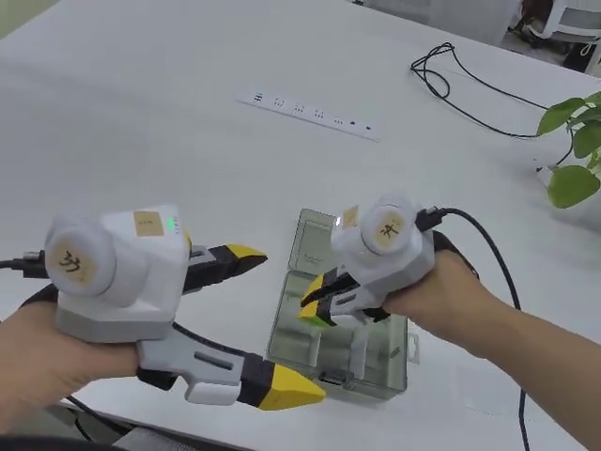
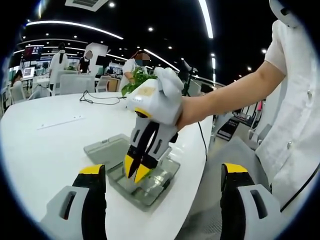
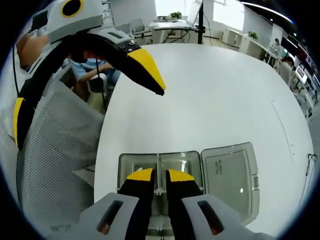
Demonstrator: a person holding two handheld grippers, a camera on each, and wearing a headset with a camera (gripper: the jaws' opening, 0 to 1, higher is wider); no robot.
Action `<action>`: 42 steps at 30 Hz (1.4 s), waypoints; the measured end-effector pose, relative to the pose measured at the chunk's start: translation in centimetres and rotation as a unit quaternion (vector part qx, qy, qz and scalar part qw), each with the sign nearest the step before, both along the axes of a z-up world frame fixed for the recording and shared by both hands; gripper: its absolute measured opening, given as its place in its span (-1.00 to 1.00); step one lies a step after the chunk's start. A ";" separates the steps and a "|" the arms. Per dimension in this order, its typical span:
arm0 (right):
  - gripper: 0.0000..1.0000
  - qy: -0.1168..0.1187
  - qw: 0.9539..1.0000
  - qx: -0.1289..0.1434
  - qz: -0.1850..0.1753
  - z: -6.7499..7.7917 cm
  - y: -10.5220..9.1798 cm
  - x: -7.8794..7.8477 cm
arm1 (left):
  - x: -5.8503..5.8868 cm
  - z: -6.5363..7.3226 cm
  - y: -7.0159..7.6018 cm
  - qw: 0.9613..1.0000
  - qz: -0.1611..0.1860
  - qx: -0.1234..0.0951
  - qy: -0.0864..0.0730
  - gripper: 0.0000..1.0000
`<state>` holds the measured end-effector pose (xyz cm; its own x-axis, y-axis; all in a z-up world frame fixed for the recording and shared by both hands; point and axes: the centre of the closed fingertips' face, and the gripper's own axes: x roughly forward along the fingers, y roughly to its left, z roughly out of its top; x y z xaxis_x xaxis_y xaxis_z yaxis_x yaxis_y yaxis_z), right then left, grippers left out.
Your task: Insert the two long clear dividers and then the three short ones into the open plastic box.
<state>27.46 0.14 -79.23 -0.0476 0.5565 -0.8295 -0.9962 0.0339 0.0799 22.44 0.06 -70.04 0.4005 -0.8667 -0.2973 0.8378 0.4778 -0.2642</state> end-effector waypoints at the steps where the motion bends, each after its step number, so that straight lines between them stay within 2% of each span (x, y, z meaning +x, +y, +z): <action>1: -0.74 0.001 1.000 0.008 -0.007 0.5 -0.2 0.0 | 0.0 0.0 0.0 1.000 0.000 0.000 0.000 0.96; 6: -0.60 0.002 0.999 0.034 -0.025 2.3 -1.1 -0.1 | -0.2 0.1 0.0 1.000 -0.002 0.003 -0.002 0.95; 10: -0.47 -0.007 0.998 0.044 -0.033 3.3 -2.1 -0.1 | -0.3 0.2 0.0 1.000 -0.002 0.004 -0.002 0.95; 15: -0.39 -0.011 0.998 0.049 -0.043 4.3 -4.0 -0.3 | -0.4 0.3 0.0 1.000 -0.004 0.006 -0.003 0.95; 19: -0.29 -0.010 0.997 0.046 -0.054 4.4 -6.1 -0.6 | -0.5 0.5 0.0 1.000 -0.003 0.006 -0.004 0.95; 27: -0.09 -0.009 0.997 0.022 -0.076 3.3 -11.1 -0.9 | -0.6 0.6 -0.2 1.000 -0.007 0.007 -0.005 0.96; 30: -0.06 -0.016 0.997 -0.004 -0.076 2.6 -13.5 -0.9 | -0.6 0.6 -0.3 1.000 -0.007 0.007 -0.004 0.95; 34: 0.00 -0.012 0.997 -0.019 -0.080 1.9 -15.5 -1.1 | -0.6 0.7 -0.4 1.000 -0.007 0.005 -0.004 0.95; 42: 0.03 -0.007 0.995 -0.069 -0.072 -0.5 -19.6 -1.4 | -0.5 0.6 -0.3 1.000 -0.006 0.006 -0.002 0.95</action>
<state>26.03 -19.49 -79.77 0.0357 0.4379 -0.8983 -0.9814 0.1852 0.0513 21.98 -0.25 -69.46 0.3910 -0.8677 -0.3069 0.8447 0.4707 -0.2547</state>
